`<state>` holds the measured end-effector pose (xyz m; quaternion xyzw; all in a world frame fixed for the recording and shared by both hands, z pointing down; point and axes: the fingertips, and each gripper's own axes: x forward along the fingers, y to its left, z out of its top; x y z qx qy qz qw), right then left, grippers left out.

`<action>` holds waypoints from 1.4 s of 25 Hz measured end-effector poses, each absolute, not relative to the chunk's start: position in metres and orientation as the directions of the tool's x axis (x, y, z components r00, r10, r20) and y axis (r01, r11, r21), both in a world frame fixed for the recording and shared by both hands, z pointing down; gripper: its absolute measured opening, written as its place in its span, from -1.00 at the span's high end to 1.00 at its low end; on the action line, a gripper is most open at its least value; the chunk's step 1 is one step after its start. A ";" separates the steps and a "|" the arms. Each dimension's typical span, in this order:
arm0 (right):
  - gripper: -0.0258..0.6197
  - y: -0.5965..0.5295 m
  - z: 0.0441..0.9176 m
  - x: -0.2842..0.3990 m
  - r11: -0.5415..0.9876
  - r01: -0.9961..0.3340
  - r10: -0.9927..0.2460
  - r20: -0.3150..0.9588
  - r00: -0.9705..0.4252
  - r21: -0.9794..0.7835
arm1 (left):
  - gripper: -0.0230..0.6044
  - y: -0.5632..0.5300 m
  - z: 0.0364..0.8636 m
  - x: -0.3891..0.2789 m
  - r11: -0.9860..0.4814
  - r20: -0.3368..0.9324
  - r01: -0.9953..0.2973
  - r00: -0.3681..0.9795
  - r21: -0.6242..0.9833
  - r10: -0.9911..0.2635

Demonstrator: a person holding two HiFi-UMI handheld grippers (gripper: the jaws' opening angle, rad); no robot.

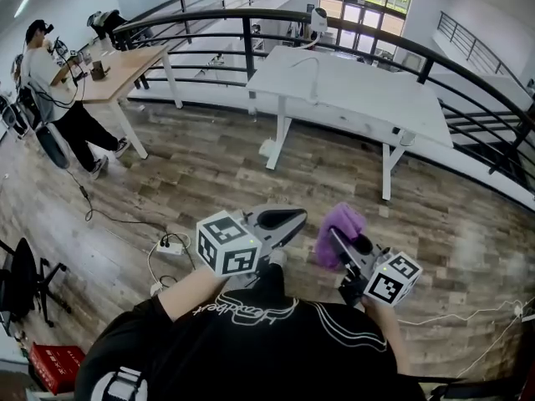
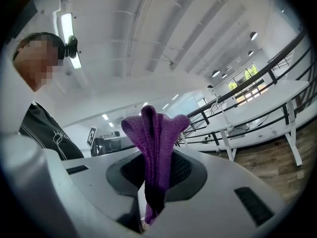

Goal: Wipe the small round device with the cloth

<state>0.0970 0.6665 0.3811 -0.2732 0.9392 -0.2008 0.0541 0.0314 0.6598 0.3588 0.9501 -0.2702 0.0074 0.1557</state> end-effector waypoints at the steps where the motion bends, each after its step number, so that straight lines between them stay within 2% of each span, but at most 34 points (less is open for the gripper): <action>1: 0.73 0.648 0.384 0.093 0.766 -0.494 -0.539 0.009 -0.842 -0.412 | 0.90 0.641 0.363 0.028 -0.806 0.103 -0.516 0.854 0.290 -0.509; 7: 0.73 0.512 0.394 0.067 0.731 -0.510 -0.562 0.022 -0.827 -0.454 | 0.90 0.503 0.370 0.004 -0.824 0.094 -0.477 0.877 0.305 -0.472; 14: 0.73 0.352 0.364 0.035 0.728 -0.530 -0.580 0.022 -0.814 -0.434 | 0.90 0.338 0.342 -0.027 -0.847 0.064 -0.436 0.897 0.304 -0.438; 28: 0.73 0.211 0.362 0.038 0.741 -0.533 -0.584 -0.001 -0.812 -0.410 | 0.90 0.192 0.350 -0.043 -0.822 0.050 -0.476 0.873 0.314 -0.486; 35: 0.73 0.101 0.369 0.059 0.756 -0.492 -0.551 -0.013 -0.834 -0.431 | 0.90 0.089 0.356 -0.026 -0.793 0.108 -0.562 0.826 0.234 -0.553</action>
